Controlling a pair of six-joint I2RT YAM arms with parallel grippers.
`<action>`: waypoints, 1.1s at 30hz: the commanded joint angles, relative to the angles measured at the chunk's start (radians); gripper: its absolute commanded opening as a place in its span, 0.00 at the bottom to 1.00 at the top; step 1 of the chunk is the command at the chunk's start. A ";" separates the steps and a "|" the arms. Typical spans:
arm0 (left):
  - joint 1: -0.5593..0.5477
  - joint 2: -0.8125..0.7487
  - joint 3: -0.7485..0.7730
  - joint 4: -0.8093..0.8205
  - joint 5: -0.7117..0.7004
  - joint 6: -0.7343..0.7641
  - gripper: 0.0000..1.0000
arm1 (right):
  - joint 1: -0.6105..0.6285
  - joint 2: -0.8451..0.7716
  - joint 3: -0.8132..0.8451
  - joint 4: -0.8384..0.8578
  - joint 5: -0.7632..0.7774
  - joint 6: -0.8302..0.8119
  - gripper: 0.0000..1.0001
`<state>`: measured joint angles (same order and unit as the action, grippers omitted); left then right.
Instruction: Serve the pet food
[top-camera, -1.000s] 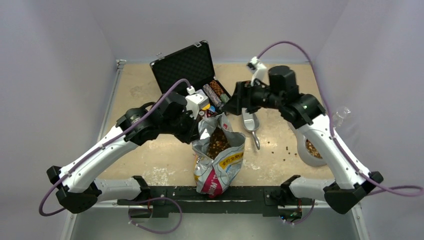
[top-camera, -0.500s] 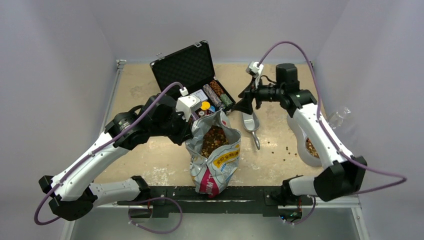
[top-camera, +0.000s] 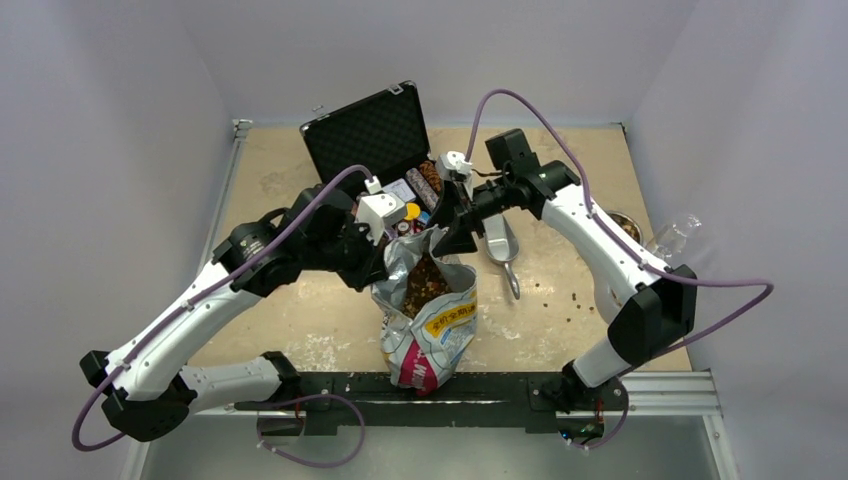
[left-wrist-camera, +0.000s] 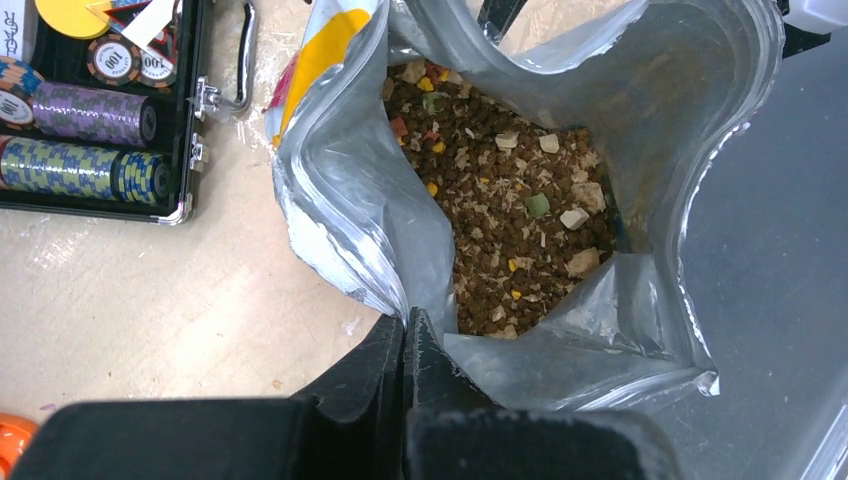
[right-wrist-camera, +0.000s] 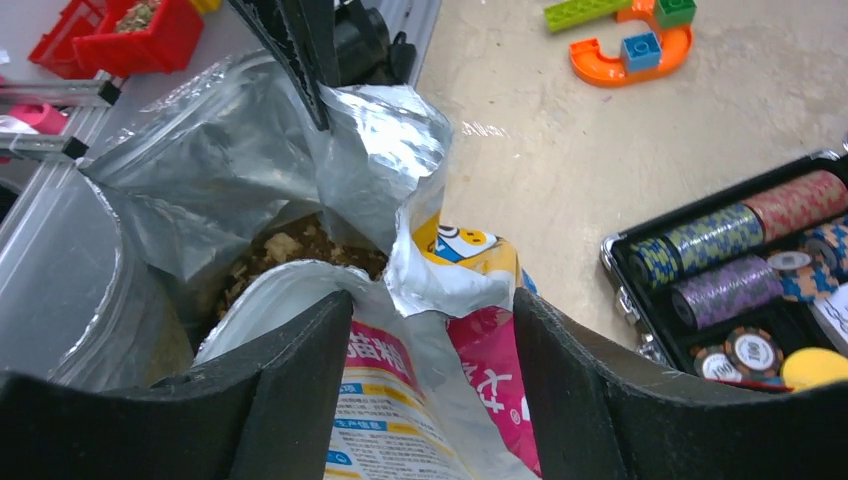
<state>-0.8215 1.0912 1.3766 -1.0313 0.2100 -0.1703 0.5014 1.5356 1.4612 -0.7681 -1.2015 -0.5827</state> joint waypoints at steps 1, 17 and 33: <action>0.010 -0.005 0.045 0.000 0.034 0.052 0.00 | 0.022 0.021 0.061 -0.057 -0.125 -0.072 0.63; 0.012 -0.028 0.133 -0.097 -0.204 -0.099 0.49 | 0.022 -0.206 -0.181 0.511 0.469 0.837 0.00; 0.011 -0.038 0.240 -0.104 -0.068 -0.222 0.73 | 0.019 -0.352 -0.022 0.139 1.279 1.379 0.00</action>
<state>-0.8181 1.0512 1.6009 -1.1454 0.0422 -0.3805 0.5434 1.1732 1.2785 -0.6952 -0.1421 0.6041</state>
